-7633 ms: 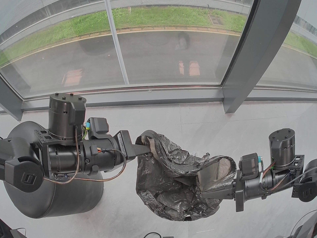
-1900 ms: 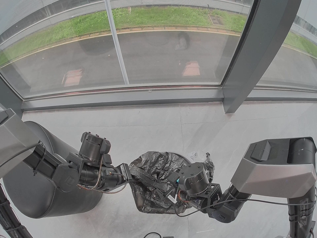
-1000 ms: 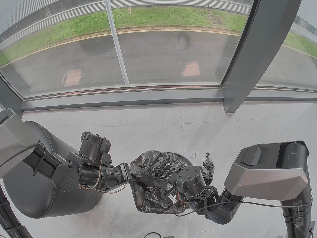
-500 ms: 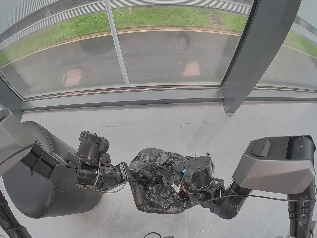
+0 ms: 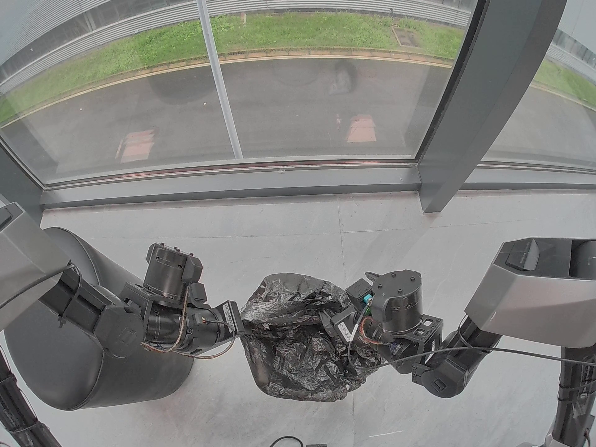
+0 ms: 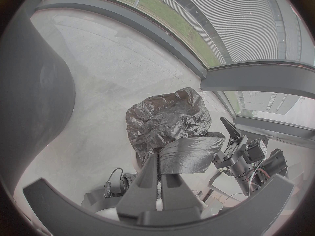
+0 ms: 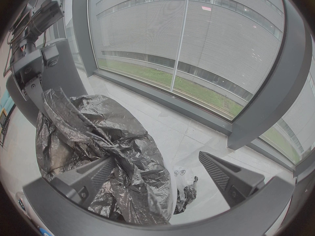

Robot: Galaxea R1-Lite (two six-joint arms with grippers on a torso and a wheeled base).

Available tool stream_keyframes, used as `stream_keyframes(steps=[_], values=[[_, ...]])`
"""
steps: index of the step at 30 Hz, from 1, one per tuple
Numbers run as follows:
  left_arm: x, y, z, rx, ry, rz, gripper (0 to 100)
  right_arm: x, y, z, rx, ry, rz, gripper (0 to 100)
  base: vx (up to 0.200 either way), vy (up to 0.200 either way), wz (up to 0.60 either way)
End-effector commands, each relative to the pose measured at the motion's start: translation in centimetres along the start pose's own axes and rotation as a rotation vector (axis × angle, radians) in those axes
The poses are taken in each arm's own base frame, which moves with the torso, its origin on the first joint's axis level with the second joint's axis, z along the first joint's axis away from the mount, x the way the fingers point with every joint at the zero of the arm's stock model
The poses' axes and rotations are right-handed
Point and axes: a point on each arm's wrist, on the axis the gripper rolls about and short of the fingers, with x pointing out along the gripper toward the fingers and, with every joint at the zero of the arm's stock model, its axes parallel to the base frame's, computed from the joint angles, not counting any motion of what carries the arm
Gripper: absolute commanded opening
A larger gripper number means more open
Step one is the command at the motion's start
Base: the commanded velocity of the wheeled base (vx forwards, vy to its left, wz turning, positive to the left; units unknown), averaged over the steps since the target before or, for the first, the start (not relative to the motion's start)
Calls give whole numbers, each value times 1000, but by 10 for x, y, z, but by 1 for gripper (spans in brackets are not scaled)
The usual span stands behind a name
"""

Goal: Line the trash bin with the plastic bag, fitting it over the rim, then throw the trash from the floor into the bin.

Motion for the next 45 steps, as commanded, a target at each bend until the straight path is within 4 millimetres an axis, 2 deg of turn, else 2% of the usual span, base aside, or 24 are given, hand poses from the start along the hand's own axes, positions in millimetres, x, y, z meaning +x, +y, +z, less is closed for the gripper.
stream_keyframes(steps=[1,11,31,41,45], values=[[3,6,3,0,-5,10,0,1,-4,3,8,-9,-11,100,0,0,0],[22,24,12,23,-43,14,0,10,-12,0,40,-5,-37,100,0,0,0],[52,33,19,69,-40,25,0,42,-32,-16,102,-4,-94,100,0,0,0],[65,36,24,84,-65,9,0,56,-30,-19,124,-19,-104,100,0,0,0],[68,40,25,80,-69,21,0,59,-36,-20,133,-19,-119,100,0,0,0]])
